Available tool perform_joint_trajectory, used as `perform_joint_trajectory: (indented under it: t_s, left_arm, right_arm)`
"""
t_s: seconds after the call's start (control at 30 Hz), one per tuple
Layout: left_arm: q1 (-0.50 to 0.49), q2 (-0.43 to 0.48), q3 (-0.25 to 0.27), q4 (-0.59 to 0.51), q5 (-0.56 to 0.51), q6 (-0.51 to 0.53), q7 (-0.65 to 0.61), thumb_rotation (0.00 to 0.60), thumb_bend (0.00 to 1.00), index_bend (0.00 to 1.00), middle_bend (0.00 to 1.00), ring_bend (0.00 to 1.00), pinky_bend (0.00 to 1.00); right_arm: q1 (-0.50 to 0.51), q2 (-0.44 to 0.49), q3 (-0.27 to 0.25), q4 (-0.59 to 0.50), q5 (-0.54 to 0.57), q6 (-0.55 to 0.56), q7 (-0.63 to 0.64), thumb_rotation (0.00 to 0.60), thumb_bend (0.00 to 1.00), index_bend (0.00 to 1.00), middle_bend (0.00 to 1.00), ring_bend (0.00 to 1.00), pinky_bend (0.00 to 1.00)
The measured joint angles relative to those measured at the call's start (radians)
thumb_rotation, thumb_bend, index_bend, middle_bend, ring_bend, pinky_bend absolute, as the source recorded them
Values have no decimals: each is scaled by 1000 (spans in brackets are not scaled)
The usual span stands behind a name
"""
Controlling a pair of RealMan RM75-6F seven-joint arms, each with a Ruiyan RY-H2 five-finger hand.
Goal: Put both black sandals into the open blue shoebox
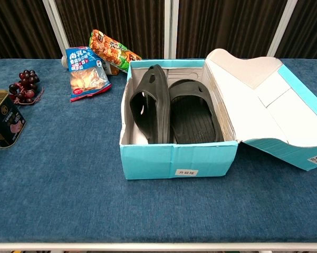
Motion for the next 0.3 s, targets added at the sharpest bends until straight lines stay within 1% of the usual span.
perform_joint_trajectory:
  t_s: [0.13,0.2,0.3]
  left_arm:
    - [120,4,47,-18,27,133,12,600,246,254,184,0,136]
    - [172,-3,71,-24,69,199,20,600,245,254,183,0,135]
    - [230,-18,102,-29,144,270,34,600,245,254,183,0,127]
  right_arm:
    - [1,-6,-3,-8,-11,15,-2,600,69,0,53,0,0]
    - [-2,-10,-8,-17,-16,20,-2,600,69,0,56,0,0]
    - [-8,-20,-15,-25,-21,28,-8,600,68,0,58,0,0]
